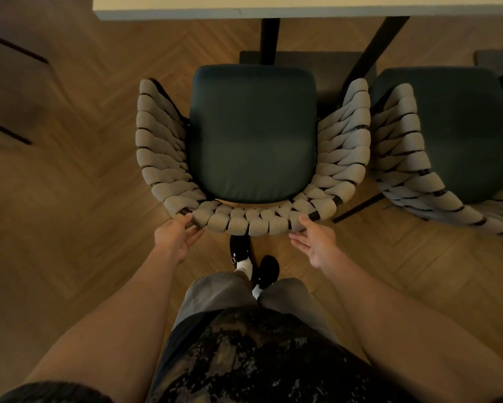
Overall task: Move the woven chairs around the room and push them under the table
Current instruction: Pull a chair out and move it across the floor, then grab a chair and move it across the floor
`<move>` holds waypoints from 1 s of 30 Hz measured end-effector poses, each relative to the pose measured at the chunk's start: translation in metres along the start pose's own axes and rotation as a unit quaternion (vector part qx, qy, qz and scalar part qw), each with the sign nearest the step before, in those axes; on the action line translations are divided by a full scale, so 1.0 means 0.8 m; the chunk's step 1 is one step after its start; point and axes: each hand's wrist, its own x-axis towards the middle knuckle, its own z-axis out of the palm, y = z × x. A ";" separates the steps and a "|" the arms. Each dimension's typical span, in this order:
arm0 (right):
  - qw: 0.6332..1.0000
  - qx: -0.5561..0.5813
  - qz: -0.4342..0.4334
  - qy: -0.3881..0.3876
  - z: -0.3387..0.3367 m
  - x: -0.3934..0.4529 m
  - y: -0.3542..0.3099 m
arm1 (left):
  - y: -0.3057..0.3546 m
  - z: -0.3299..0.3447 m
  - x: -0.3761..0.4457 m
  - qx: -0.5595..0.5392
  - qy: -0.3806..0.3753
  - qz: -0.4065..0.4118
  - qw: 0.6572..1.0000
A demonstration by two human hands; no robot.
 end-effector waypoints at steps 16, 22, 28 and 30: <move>0.760 -0.607 -0.188 -0.135 0.053 -0.066 0.045 | -0.035 -0.108 -0.049 0.499 -0.052 0.146 0.853; 0.645 -0.708 -0.230 -0.173 0.141 -0.084 0.067 | -0.011 -0.186 -0.034 0.593 -0.060 0.150 0.789; 0.561 -0.776 -0.225 -0.181 0.247 -0.098 0.091 | 0.033 -0.286 0.004 0.587 -0.035 0.136 0.798; 0.546 -0.787 -0.223 -0.183 0.289 -0.103 0.101 | 0.052 -0.320 0.018 0.578 -0.038 0.131 0.805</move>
